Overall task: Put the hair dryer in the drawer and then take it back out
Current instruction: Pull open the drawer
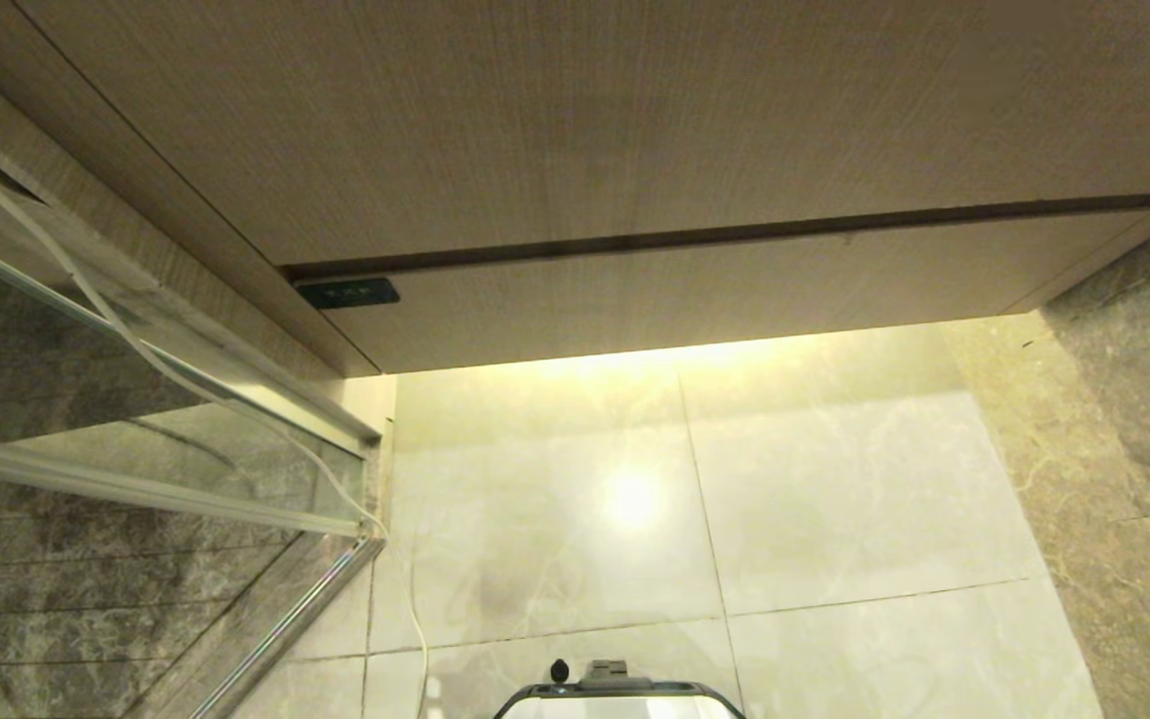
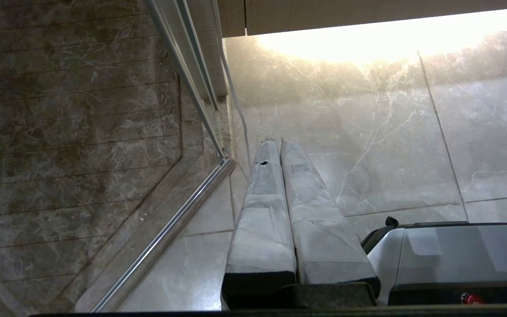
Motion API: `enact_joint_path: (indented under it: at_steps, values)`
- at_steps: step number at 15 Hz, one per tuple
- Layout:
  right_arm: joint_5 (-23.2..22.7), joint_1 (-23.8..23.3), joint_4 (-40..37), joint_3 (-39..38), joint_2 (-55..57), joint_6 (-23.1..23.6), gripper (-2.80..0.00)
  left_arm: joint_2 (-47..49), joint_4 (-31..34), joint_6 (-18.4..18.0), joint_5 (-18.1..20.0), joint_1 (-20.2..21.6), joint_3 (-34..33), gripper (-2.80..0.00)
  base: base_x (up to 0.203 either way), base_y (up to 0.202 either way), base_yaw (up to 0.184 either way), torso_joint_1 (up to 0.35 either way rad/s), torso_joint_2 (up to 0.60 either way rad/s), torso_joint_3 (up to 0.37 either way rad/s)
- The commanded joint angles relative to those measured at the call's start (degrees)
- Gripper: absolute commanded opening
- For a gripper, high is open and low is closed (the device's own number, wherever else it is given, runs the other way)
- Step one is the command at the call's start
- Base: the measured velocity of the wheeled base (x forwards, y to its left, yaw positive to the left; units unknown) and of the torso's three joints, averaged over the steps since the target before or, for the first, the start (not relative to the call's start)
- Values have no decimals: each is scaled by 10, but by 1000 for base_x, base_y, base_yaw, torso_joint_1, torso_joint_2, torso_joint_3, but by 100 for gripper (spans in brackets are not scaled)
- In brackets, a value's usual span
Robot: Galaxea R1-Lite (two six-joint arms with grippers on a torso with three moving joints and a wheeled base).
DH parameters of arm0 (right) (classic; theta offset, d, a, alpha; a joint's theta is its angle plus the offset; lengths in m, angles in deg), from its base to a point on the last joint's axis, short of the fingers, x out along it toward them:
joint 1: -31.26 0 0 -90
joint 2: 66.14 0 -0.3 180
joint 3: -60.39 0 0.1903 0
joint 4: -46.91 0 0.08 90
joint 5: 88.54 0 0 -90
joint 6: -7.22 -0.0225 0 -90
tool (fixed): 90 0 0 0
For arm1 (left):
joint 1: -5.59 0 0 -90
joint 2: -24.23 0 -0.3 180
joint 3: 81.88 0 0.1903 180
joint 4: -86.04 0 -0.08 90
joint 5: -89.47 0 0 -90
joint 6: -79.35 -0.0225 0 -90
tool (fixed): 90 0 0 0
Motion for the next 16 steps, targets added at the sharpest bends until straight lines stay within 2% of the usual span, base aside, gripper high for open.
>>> enact_joint_path:
  at_steps: [1,3,6,8,16]
  values:
    - [1,27,-7,-26,-76,2,-280,0,0,0,0,0,0,-280,0,0,0,0,0,0]
    - [2,28,-7,-26,-76,23,-280,0,0,0,0,0,-1,-280,0,0,0,0,0,0]
    - [0,28,-7,-26,-76,23,-280,0,0,0,0,0,0,-280,0,0,0,0,0,0]
    - [2,28,-8,-26,-76,3,-280,0,0,0,0,0,0,-280,0,0,0,0,0,0]
    - [3,28,-10,-26,-76,3,-280,0,0,0,-1,0,0,-280,0,0,0,0,0,0]
